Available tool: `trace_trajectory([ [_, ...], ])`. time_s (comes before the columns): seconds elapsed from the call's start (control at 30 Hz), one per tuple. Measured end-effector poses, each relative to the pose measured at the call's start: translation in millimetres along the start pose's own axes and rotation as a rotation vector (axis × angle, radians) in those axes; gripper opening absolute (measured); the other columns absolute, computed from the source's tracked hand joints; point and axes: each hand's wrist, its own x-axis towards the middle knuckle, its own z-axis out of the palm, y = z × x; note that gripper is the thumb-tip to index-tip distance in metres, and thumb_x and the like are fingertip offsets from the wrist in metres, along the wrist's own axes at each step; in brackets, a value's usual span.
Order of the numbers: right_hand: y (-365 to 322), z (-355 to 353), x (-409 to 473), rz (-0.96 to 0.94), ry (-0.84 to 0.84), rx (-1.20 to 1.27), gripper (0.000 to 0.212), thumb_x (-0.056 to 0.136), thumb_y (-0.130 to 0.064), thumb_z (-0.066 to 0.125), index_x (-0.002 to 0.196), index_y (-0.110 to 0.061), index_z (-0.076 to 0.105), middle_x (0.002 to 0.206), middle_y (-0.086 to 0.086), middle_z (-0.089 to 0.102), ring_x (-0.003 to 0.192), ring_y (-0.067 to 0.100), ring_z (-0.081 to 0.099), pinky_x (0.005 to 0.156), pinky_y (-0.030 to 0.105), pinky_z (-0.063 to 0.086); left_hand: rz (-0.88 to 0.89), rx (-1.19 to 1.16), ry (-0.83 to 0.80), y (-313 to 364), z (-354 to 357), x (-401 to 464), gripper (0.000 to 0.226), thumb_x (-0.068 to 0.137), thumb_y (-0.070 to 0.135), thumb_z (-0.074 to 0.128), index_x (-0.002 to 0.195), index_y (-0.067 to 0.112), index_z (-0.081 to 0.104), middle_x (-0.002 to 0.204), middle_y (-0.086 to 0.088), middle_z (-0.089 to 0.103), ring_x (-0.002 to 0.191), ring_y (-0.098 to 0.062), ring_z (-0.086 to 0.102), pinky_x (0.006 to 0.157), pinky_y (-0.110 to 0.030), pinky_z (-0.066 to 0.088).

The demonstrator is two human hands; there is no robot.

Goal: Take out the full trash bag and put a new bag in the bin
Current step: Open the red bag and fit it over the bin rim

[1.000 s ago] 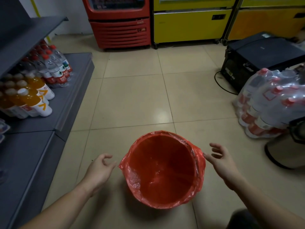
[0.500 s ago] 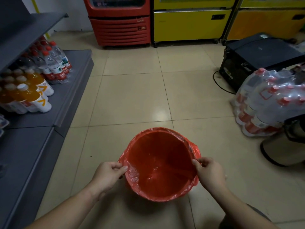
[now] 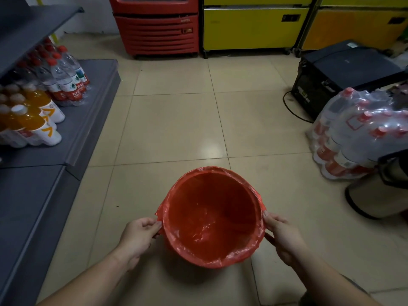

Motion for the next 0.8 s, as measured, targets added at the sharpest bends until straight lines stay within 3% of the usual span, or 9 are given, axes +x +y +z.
trace_trajectory([
  [0.1,0,2,0,0.014,-0.019,-0.001,0.026,0.093,-0.032,0.065,0.1,-0.008,0.074,0.101,0.005,0.078,0.104,0.016,0.069,0.102,0.046,0.046,-0.004,-0.017,0.004,4,3,0,0.011,0.092,0.018,0.068,0.088,0.01,0.075,0.079,-0.006,0.077,0.07,-0.016,0.065,0.058,-0.028,0.045],
  [0.23,-5,1,-21,-0.133,0.063,-0.063,0.03,0.079,-0.051,0.07,0.096,-0.026,0.075,0.095,-0.009,0.078,0.096,0.007,0.069,0.078,0.033,0.046,-0.084,-0.049,-0.005,8,-3,-10,0.022,0.088,0.033,0.072,0.106,0.022,0.066,0.098,-0.001,0.075,0.089,-0.023,0.068,0.062,-0.032,0.047],
  [0.33,6,4,-41,-0.169,0.184,-0.154,0.042,0.072,-0.054,0.077,0.093,-0.018,0.072,0.087,-0.001,0.077,0.088,0.013,0.069,0.071,0.028,0.047,-0.151,0.035,-0.012,14,-12,-27,0.039,0.076,0.048,0.078,0.1,0.019,0.067,0.096,-0.004,0.073,0.086,-0.026,0.069,0.055,-0.03,0.047],
  [0.4,19,8,-53,-0.132,0.206,-0.286,0.044,0.069,-0.057,0.079,0.087,-0.017,0.073,0.082,0.001,0.077,0.082,0.015,0.07,0.067,0.03,0.049,-0.18,0.135,-0.106,16,-13,-39,0.049,0.067,0.056,0.081,0.093,0.015,0.072,0.09,-0.002,0.076,0.082,-0.022,0.07,0.054,-0.027,0.045],
  [0.53,37,16,-65,-0.189,0.283,-0.622,0.043,0.07,-0.065,0.072,0.077,-0.024,0.075,0.091,-0.005,0.071,0.092,0.014,0.064,0.081,0.036,0.053,-0.195,0.309,-0.204,19,-2,-54,0.048,0.07,0.061,0.077,0.088,0.016,0.075,0.093,-0.001,0.076,0.087,-0.018,0.069,0.056,-0.024,0.044],
  [0.63,42,21,-66,-0.223,0.298,-0.628,0.037,0.071,-0.061,0.073,0.065,-0.025,0.076,0.106,0.001,0.07,0.104,0.019,0.062,0.087,0.035,0.049,-0.131,0.364,-0.171,19,9,-56,0.036,0.081,0.05,0.074,0.083,0.014,0.075,0.085,0.0,0.074,0.082,-0.014,0.067,0.056,-0.024,0.044],
  [0.7,43,23,-65,-0.195,0.301,-0.629,0.032,0.073,-0.058,0.075,0.061,-0.029,0.076,0.121,0.005,0.067,0.114,0.021,0.059,0.091,0.035,0.044,-0.092,0.364,-0.15,19,12,-56,0.03,0.084,0.041,0.075,0.079,0.011,0.075,0.079,-0.001,0.074,0.08,-0.016,0.067,0.068,-0.028,0.051],
  [0.8,47,21,-66,-0.167,0.28,-0.579,0.03,0.075,-0.058,0.074,0.057,-0.034,0.077,0.125,0.002,0.066,0.115,0.016,0.057,0.096,0.038,0.042,-0.073,0.34,-0.137,14,13,-54,0.027,0.083,0.034,0.077,0.077,0.008,0.075,0.078,-0.004,0.075,0.081,-0.019,0.068,0.082,-0.033,0.054],
])
